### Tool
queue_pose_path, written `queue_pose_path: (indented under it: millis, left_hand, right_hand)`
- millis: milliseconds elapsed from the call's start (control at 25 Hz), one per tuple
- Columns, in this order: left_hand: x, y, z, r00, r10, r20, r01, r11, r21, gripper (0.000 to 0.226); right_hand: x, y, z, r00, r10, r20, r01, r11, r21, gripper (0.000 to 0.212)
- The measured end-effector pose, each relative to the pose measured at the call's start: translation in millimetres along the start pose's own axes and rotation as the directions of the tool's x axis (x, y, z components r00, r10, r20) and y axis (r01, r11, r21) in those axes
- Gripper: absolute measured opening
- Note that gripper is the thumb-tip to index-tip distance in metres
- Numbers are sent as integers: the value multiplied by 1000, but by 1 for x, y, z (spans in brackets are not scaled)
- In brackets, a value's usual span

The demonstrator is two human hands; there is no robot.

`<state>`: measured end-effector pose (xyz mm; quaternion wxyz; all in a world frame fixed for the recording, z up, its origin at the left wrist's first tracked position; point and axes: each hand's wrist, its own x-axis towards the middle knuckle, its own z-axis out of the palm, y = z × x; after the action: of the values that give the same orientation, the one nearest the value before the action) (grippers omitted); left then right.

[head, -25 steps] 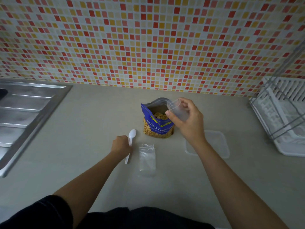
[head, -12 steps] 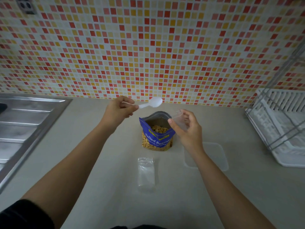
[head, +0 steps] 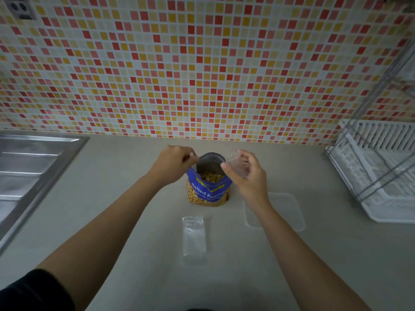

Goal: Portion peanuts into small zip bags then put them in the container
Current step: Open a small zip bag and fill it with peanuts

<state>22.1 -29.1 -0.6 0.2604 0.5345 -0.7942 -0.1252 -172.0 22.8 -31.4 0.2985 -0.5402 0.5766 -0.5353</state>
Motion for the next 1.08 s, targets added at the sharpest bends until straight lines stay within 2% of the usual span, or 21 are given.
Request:
queue_pose_path:
  millis: [40,120,240,400,640,880,1080]
  left_hand:
    - [1,3,4,999,3,43,-5,999,42,24]
    - [4,5,12,995,-80,62,77,996,52,25]
    - [12,1,17,965,-248,87,253,966,-50,29]
    - [17,-2,19,918,-384,97,395,908,-141,30]
    - [15,-2,15,812,-551,194,568,670,-477,23]
    - [13,-10,14,727,-637,256,599,405,-691,21]
    - [13,-31,10,706,-681,193,537,337,-773,21]
  right_hand:
    - [0,0,1,1000,4,16,-4,1000,-20,51]
    - [-1,2,4,998,26,58,-22,997,-68,51]
    - [-2,6,7,994,62,91,-52,993,-108,50]
    - [0,5,3,989,96,110,-82,989,-123,51]
    - [4,9,-3,983,138,118,-132,990,-51,50]
    - [10,6,-11,992,113,57,-107,990,-87,48]
    - [13,7,-14,995,35,96,-15,978,-207,58]
